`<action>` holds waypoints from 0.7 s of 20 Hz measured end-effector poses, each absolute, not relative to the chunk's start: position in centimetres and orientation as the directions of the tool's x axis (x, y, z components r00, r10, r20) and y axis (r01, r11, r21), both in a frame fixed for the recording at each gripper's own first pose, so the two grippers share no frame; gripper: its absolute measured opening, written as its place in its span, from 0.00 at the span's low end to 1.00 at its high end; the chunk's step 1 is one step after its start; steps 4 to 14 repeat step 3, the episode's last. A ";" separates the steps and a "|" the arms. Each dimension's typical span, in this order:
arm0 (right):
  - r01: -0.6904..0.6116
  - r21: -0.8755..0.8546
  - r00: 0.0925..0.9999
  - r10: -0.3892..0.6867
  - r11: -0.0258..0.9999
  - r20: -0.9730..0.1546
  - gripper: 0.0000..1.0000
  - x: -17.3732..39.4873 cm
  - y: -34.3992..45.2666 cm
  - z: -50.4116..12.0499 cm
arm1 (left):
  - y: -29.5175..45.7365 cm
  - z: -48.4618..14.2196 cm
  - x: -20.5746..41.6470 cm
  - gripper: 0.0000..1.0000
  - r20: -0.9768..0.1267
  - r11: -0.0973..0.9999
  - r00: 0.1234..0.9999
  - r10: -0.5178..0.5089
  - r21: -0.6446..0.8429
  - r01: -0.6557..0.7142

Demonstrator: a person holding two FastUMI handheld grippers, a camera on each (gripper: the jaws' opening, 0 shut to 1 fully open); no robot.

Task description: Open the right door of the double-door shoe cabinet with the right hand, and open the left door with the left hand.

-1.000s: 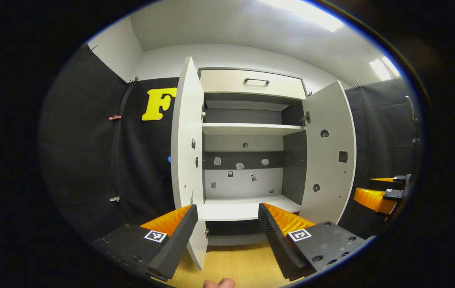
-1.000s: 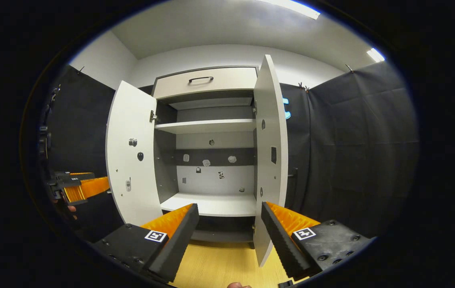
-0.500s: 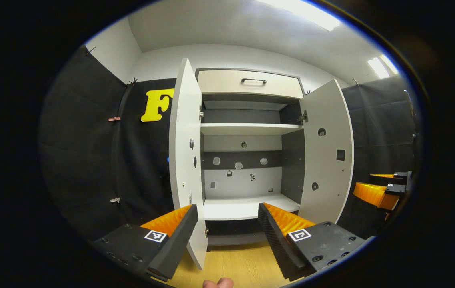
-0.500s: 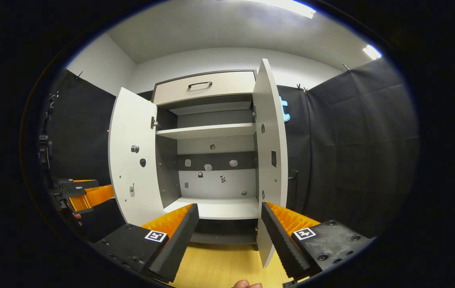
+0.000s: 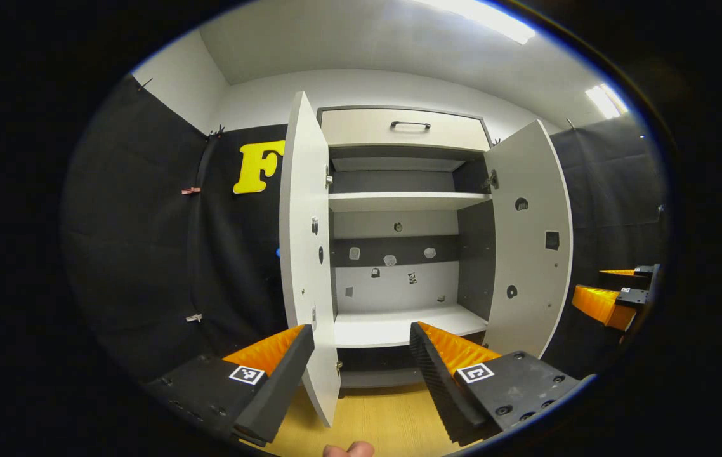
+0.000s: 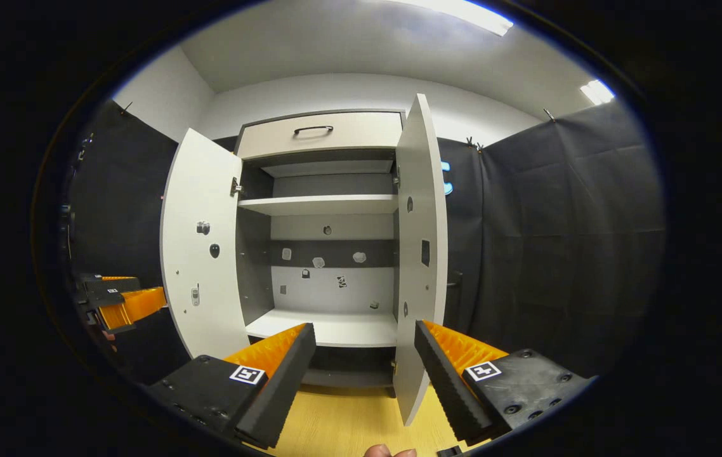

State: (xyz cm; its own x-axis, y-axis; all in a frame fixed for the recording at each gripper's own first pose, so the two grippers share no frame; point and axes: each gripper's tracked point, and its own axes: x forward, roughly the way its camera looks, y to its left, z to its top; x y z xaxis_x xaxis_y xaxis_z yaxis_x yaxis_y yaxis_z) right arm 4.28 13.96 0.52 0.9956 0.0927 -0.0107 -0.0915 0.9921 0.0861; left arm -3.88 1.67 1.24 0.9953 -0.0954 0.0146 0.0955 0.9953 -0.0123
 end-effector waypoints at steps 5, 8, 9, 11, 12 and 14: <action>-0.078 0.069 0.997 0.079 0.995 -0.015 0.98 4.3 13.8 0.4 | 1.7 0.5 -3.7 0.95 0.002 0.996 0.996 -0.094 -0.010 0.094; -0.078 0.069 0.997 0.079 0.995 -0.015 0.98 4.3 13.8 0.4 | 1.7 0.5 -3.7 0.95 0.002 0.996 0.996 -0.094 -0.010 0.094; -0.078 0.069 0.997 0.079 0.995 -0.015 0.98 4.3 13.8 0.4 | 1.7 0.5 -3.7 0.95 0.002 0.996 0.996 -0.094 -0.010 0.094; -0.078 0.069 0.997 0.079 0.995 -0.015 0.98 4.3 13.8 0.4 | 1.7 0.5 -3.7 0.95 0.002 0.996 0.996 -0.094 -0.010 0.094; -0.078 0.069 0.997 0.079 0.995 -0.015 0.98 4.3 13.8 0.4 | 1.7 0.5 -3.7 0.95 0.002 0.996 0.996 -0.094 -0.010 0.094; -0.078 0.069 0.997 0.079 0.995 -0.015 0.98 4.3 13.8 0.4 | 1.7 0.5 -3.7 0.95 0.002 0.996 0.996 -0.094 -0.010 0.094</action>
